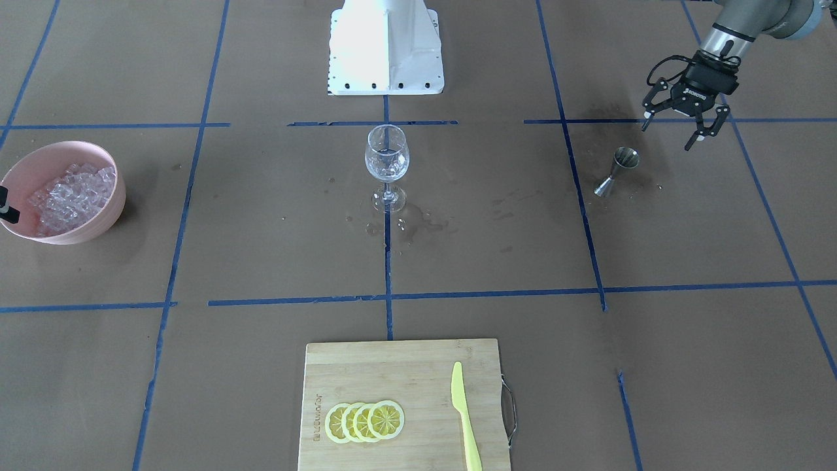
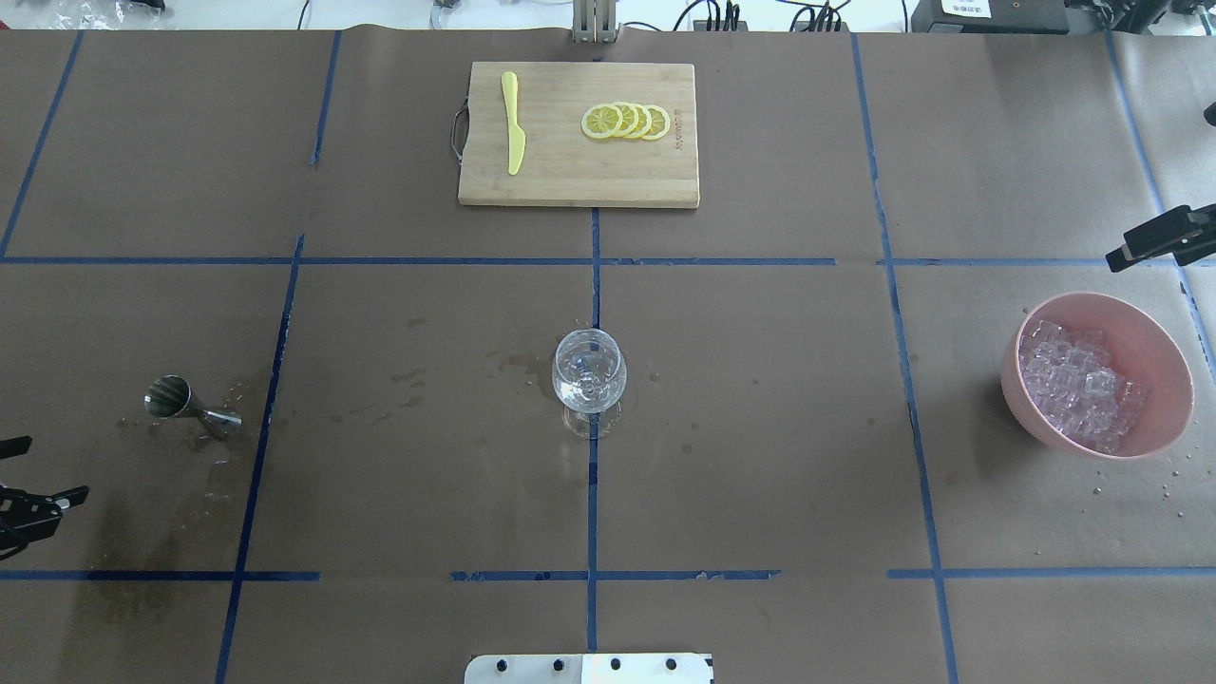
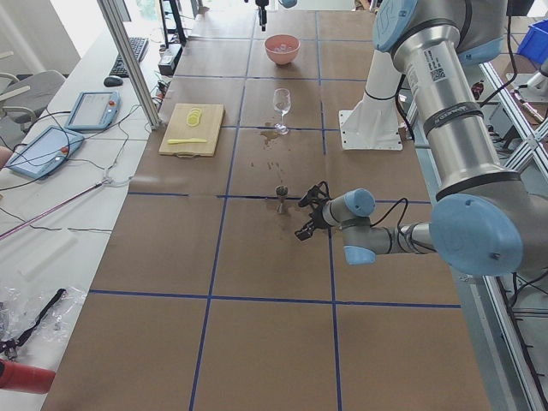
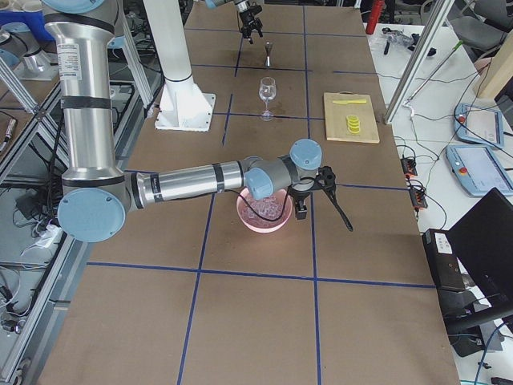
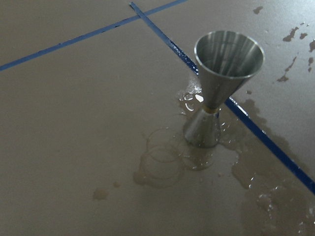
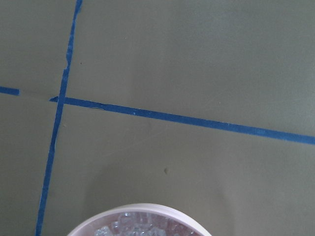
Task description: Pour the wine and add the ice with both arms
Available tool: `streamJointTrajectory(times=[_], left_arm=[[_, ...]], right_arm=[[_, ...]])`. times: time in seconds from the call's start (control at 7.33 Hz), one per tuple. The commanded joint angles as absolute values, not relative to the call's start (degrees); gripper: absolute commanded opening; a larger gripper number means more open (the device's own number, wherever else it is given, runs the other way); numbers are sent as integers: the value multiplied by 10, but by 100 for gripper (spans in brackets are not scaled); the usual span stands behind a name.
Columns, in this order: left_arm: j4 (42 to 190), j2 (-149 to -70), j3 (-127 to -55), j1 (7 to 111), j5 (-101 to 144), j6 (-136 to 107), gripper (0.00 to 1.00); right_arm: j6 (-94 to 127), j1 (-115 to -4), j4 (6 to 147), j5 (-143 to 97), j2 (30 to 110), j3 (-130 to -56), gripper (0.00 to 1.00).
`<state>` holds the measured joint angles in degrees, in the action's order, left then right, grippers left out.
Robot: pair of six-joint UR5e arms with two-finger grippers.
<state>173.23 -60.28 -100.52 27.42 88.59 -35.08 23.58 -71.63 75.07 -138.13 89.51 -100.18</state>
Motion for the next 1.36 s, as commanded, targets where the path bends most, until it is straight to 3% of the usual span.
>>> streamJointTrajectory(times=[0.0,0.14,0.41,0.55,0.68,0.82,1.09,1.23], left_arm=[[1659,-641,-987,460,1061,-236,100],[1624,-651,-984,511,1075,-215,100],[1622,-651,-973,518,1072,-214,100],[1623,-652,-973,519,1071,-215,100],[1624,-652,-973,519,1071,-221,100],[1626,-651,-973,519,1045,-222,100],[1626,-652,-976,519,999,-223,100],[1626,-652,-976,519,999,-223,100]], right_arm=[[296,-662,751,-1327,953,-1065,100],[345,-644,738,-1319,963,-1077,100],[512,-562,542,-1249,1045,-1076,98],[524,-543,508,-1231,1053,-1062,94],[526,-536,508,-1210,1046,-1060,86],[526,-535,509,-1197,1035,-1057,85],[525,-535,508,-1193,1032,-1049,66],[522,-535,506,-1193,1033,-1042,66]])
